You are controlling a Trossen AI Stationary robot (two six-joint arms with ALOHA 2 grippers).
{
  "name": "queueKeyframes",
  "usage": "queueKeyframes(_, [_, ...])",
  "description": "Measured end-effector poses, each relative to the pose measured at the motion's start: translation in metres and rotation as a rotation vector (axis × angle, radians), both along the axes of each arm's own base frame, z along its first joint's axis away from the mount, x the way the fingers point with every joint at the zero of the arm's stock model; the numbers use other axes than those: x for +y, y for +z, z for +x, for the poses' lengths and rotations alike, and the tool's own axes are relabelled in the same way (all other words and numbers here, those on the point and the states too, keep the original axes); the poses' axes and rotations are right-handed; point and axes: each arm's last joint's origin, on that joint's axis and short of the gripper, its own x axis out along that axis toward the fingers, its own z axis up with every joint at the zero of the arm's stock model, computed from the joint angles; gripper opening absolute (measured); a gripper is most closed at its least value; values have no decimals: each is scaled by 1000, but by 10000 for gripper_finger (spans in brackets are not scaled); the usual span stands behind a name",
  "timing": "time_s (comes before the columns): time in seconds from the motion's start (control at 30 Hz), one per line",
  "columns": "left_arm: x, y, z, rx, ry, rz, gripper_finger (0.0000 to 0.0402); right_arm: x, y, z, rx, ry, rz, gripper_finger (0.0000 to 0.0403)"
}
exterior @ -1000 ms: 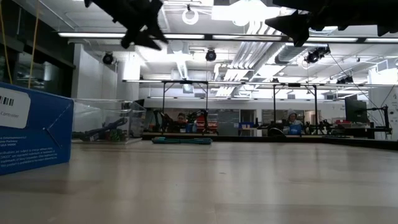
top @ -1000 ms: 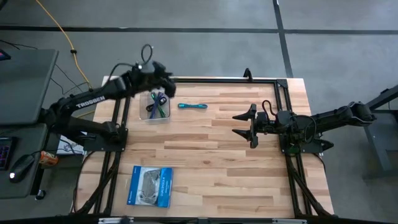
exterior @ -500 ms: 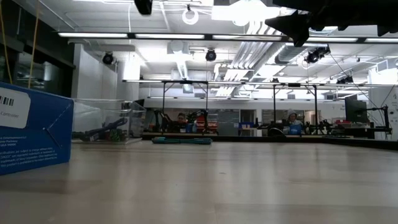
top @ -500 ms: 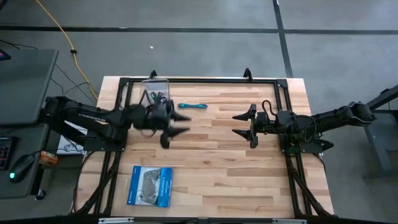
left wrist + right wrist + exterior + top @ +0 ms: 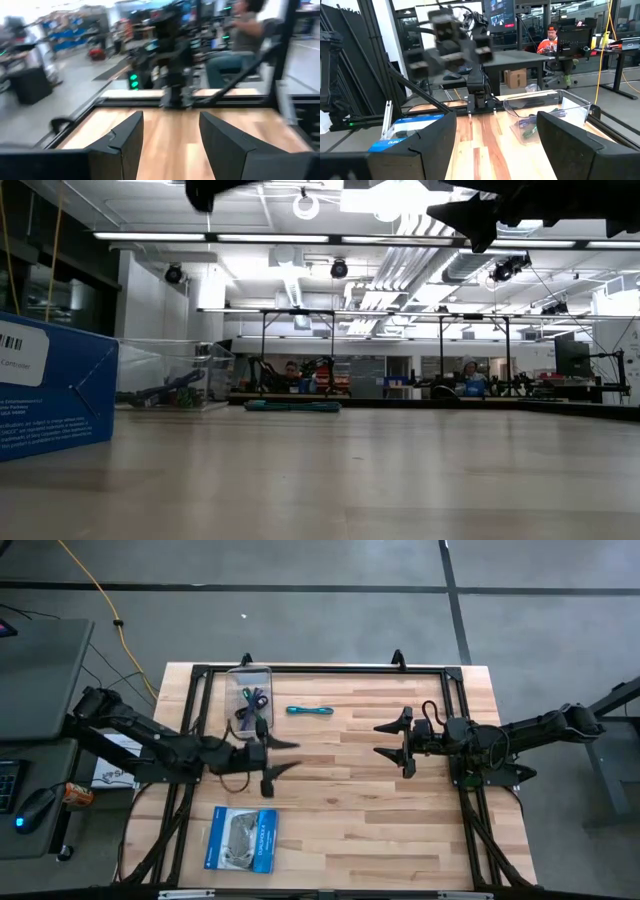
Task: Pick and place USB-C Cables
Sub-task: Put the blue USB cable into the transparent bin
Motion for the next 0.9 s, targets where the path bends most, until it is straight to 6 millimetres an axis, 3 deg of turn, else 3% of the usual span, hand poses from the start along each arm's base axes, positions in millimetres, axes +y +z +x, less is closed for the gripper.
queueKeyframes(0.17, [30,-17,-2,-9,30,-95,174,0,1,0,-14,2,1,268])
queueKeyframes(0.3, [42,-22,-3,-10,2,-131,174,0,1,0,-15,4,1,268])
queueKeyframes(0.9, [43,-22,-3,-9,-3,-131,174,0,1,0,-15,3,-5,268])
